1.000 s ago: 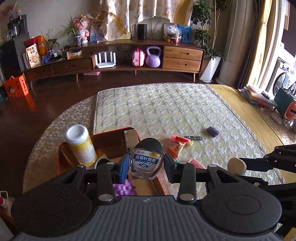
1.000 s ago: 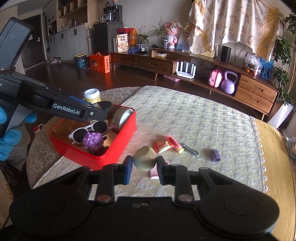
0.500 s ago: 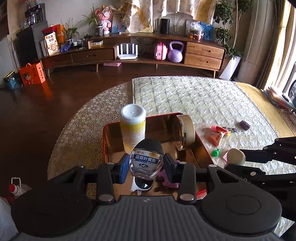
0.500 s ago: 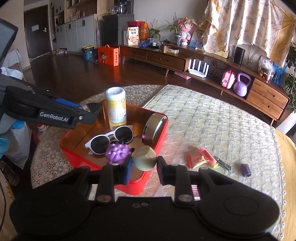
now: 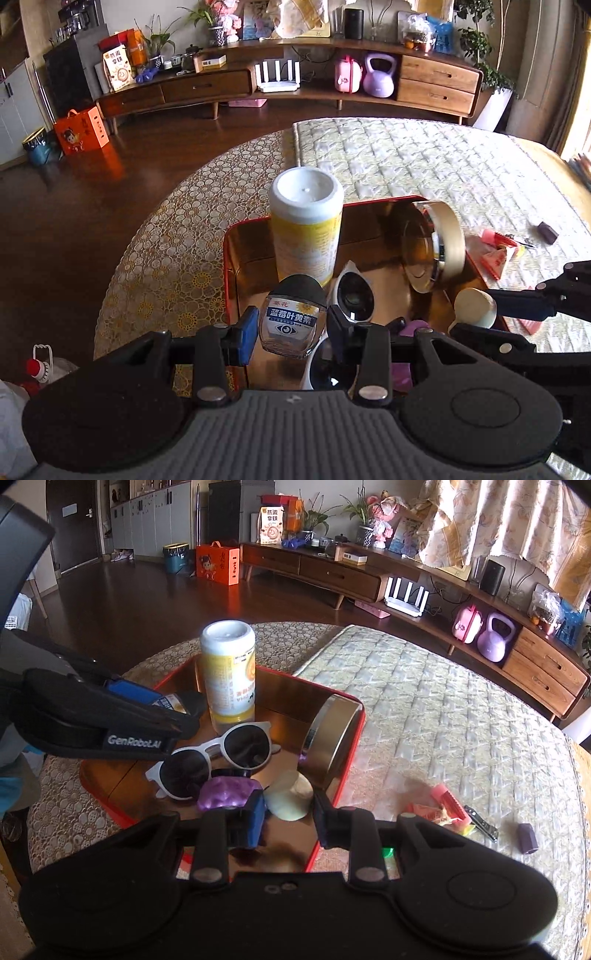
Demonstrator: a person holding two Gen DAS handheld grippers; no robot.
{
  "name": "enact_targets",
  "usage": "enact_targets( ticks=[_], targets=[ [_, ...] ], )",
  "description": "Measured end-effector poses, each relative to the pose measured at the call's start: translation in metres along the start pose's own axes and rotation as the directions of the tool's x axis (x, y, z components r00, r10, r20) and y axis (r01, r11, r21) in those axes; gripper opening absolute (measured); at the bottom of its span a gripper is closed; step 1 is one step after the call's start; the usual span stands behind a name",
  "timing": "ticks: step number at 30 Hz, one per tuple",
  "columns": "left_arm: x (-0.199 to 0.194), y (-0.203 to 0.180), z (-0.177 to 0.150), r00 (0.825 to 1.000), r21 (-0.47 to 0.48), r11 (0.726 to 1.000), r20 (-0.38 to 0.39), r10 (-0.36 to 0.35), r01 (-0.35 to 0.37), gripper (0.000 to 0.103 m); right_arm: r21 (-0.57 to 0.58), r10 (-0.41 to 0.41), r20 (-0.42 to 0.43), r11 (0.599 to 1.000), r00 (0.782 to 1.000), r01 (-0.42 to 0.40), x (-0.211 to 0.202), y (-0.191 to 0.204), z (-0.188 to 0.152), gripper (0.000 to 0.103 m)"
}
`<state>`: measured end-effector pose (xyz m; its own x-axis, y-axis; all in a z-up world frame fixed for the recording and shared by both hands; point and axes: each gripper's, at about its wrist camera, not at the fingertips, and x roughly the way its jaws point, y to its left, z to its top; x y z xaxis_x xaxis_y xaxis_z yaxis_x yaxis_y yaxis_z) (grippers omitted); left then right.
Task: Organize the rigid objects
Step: 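Carry eye-drop bottle and cream ball into the red tin with both tools and release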
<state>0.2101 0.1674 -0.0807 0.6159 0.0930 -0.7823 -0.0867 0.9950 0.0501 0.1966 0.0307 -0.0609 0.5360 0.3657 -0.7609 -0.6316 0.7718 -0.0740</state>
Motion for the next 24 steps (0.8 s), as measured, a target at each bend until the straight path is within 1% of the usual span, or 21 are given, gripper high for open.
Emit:
enact_targets(
  ticks=[8, 13, 18, 22, 24],
  targets=[
    [0.016, -0.005, -0.001, 1.000, 0.010, 1.000, -0.024, 0.014, -0.014, 0.039, 0.004, 0.004, -0.018, 1.000, 1.000, -0.003, 0.011, 0.001, -0.003, 0.027],
    [0.018, -0.007, -0.001, 1.000, 0.018, 1.000, -0.018, 0.013, -0.013, 0.039, 0.014, 0.018, -0.015, 1.000, 1.000, -0.018, 0.007, 0.002, -0.004, 0.033],
    [0.017, -0.010, -0.003, 1.000, 0.022, 1.000, -0.024, 0.017, -0.016, 0.039, 0.025, 0.038, -0.007, 0.999, 0.999, -0.038, 0.000, 0.004, -0.006, 0.041],
    [0.012, -0.011, -0.005, 1.000, 0.009, 1.000, -0.023, 0.008, -0.008, 0.039, 0.037, 0.045, -0.002, 0.998, 0.999, -0.045, -0.006, 0.005, -0.008, 0.042],
    [0.009, -0.011, -0.006, 1.000, 0.007, 1.000, -0.014, 0.010, -0.010, 0.042, 0.042, 0.049, 0.002, 0.998, 0.999, -0.049, -0.008, 0.004, -0.008, 0.044]
  ],
)
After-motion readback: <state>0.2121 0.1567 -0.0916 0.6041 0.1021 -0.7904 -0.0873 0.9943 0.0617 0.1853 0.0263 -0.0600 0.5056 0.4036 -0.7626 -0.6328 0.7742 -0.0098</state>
